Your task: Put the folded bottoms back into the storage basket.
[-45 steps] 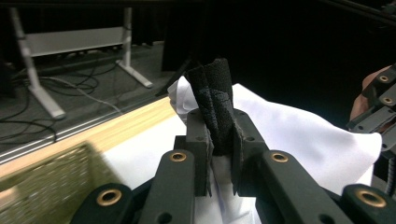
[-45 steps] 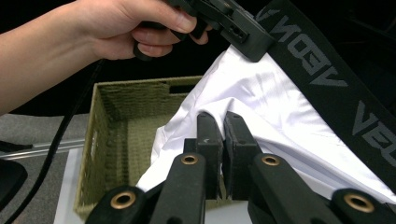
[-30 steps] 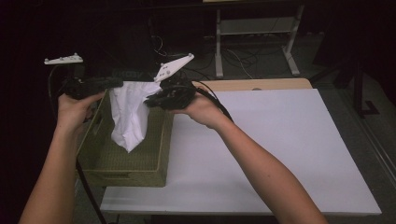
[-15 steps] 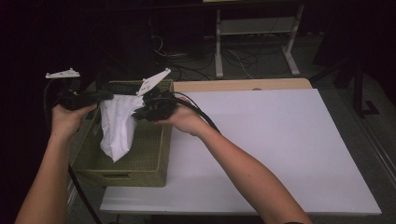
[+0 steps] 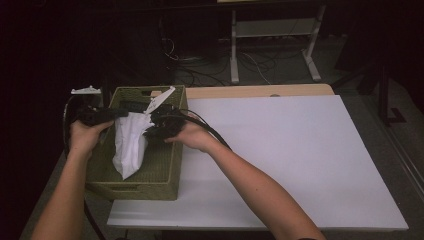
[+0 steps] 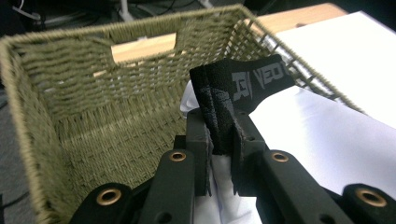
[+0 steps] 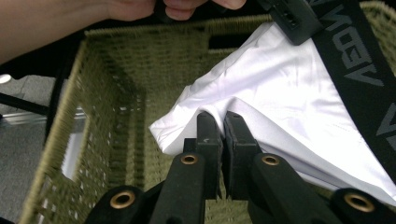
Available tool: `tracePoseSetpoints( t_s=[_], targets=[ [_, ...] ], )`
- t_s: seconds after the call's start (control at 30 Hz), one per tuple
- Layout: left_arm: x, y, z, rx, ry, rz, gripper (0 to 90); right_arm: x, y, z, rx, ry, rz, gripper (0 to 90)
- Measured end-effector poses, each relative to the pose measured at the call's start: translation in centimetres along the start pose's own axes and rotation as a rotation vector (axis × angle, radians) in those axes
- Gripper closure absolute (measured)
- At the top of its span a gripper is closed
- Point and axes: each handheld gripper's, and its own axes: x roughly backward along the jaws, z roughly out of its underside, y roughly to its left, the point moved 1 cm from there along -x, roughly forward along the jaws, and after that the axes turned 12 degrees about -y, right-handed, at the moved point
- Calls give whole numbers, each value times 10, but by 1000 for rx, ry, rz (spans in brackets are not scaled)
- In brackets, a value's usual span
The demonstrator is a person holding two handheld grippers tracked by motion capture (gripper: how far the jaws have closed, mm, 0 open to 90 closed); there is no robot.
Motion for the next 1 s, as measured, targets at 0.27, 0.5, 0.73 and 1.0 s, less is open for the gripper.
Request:
tracePoseSetpoints(
  t_s=[0.27,0.5,0.73,1.0],
  targets=[
    [-25,-2,10,-12,57,-33,786,0,-7,19,-18,57,12,848],
    [-49,-10,18,-39,140,-15,783,14,-10,29,-48,60,-10,731],
    [-57,-7,11,-79,167,-84,781,28,-14,26,-92,2,2,552],
    [-71,5,8,-89,179,-137,765,40,-15,24,-111,-38,37,433]
  ],
)
